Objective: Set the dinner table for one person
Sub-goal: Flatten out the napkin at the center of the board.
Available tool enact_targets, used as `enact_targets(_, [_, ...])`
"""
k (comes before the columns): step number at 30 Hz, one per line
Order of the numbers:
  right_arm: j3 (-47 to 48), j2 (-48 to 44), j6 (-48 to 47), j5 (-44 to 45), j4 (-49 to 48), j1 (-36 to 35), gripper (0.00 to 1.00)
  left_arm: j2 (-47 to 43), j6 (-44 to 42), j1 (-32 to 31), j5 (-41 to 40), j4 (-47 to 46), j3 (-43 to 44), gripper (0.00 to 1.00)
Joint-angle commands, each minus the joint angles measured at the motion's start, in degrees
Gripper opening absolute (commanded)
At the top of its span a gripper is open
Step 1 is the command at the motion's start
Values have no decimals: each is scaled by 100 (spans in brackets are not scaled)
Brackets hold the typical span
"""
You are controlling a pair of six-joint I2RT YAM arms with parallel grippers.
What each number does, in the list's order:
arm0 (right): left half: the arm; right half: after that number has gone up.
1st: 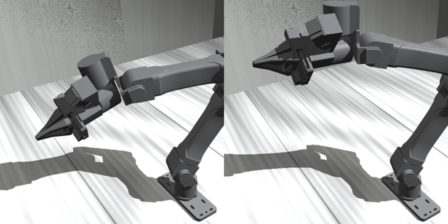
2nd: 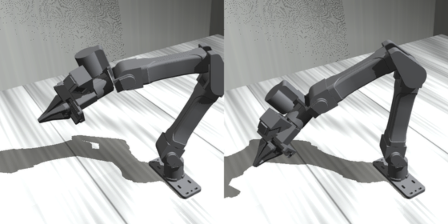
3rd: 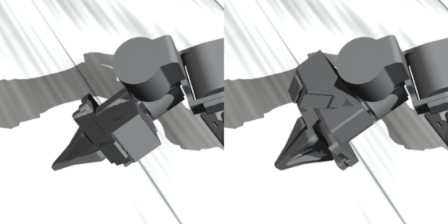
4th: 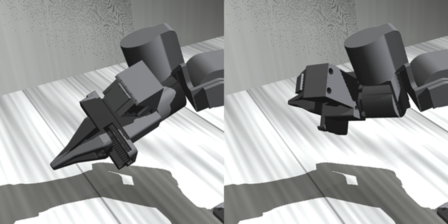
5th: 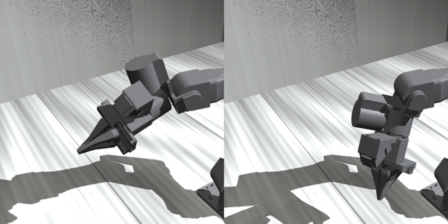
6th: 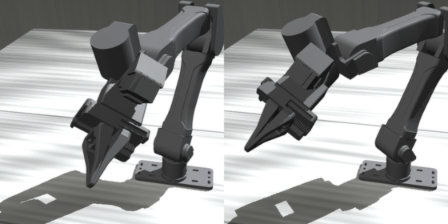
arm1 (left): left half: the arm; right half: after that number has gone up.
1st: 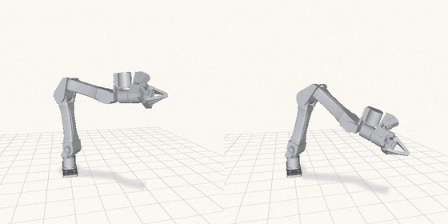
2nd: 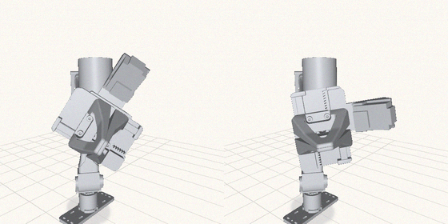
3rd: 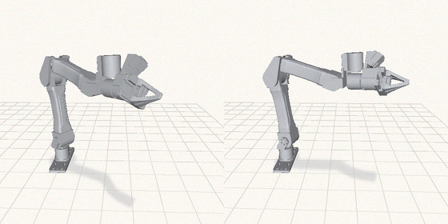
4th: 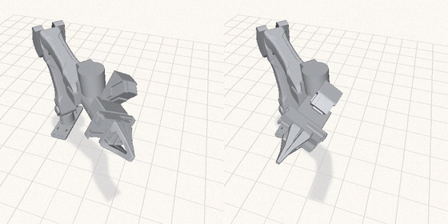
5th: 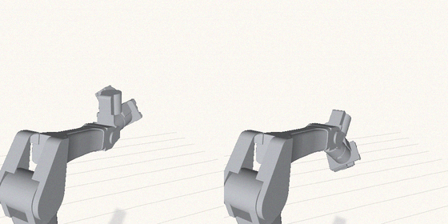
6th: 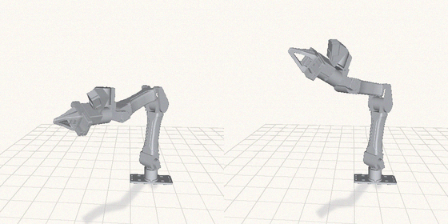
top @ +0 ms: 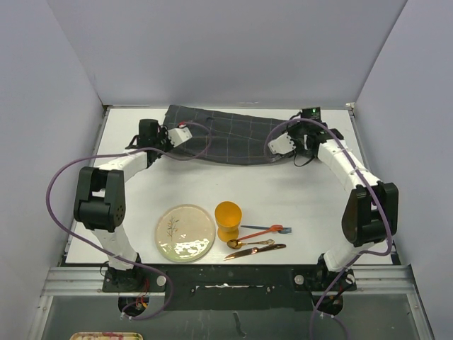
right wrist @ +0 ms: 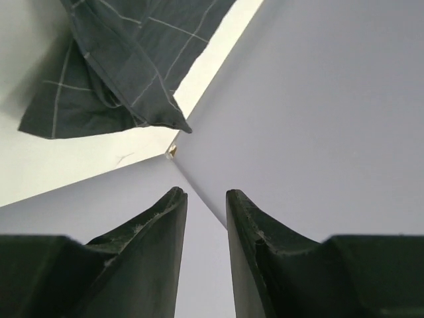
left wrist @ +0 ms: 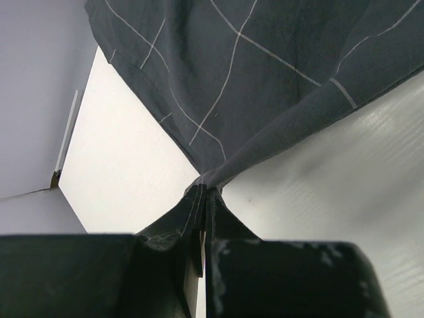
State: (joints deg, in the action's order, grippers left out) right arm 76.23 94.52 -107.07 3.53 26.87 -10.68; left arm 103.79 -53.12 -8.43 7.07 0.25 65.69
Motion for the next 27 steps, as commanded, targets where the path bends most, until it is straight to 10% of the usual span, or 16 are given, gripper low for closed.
enact_targets(1, [7, -54, 59, 374, 778, -139, 32, 139, 59, 34, 229, -155, 321, 0])
enact_targets(27, [-115, 857, 881, 659, 286, -73, 32, 409, -82, 43, 115, -283, 260, 0])
